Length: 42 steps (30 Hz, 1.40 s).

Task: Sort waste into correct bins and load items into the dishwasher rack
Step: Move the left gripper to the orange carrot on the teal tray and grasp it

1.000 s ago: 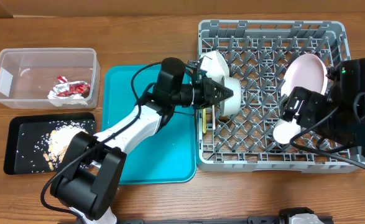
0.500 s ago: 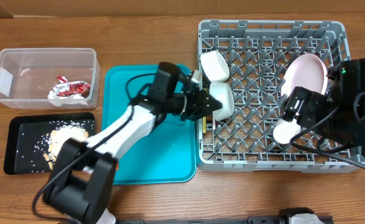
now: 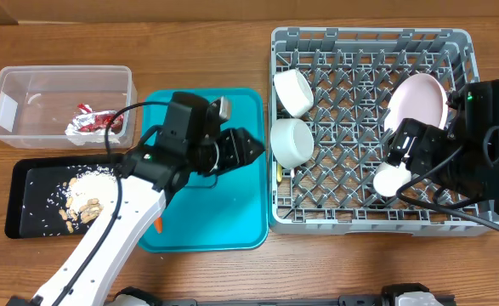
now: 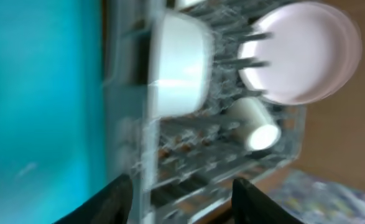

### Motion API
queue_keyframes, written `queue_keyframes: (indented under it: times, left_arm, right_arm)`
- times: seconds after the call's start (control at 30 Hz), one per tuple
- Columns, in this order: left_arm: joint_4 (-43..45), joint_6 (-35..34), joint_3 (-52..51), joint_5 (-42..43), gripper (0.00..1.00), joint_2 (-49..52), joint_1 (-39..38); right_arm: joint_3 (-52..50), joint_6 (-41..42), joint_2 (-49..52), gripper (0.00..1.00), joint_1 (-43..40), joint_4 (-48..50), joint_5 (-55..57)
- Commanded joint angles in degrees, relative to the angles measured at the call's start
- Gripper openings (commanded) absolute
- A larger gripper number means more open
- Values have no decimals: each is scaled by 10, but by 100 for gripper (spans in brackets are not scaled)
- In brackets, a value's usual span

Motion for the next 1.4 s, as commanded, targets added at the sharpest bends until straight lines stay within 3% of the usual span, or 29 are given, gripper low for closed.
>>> queue_keyframes:
  times: [0.0, 0.17, 0.37, 0.53, 0.67, 0.97, 1.1, 1.37]
  left_arm:
    - [-80, 69, 63, -110, 54, -46, 18]
    - [-253, 125, 199, -271, 60, -82, 23]
    - [-386, 141, 328, -356, 67, -87, 23]
    - [-445, 141, 345, -389, 72, -86, 23]
    - [-506, 82, 327, -468, 72, -71, 23]
    - [-470, 79, 219, -436, 61, 11, 23]
    - [-462, 54, 184, -445, 64, 58, 24]
    - [-424, 49, 127, -412, 55, 127, 72]
  right_arm:
    - [8, 1, -4, 100, -2, 5, 7]
    - [9, 1, -12, 100, -2, 48, 7]
    - [9, 1, -24, 100, -2, 114, 7]
    - [9, 1, -23, 100, -2, 122, 8]
    - [9, 3, -23, 100, -2, 127, 7]
    - [9, 3, -23, 100, -2, 130, 7]
    - [8, 3, -23, 100, -2, 120, 7]
    - [8, 1, -23, 100, -2, 106, 16]
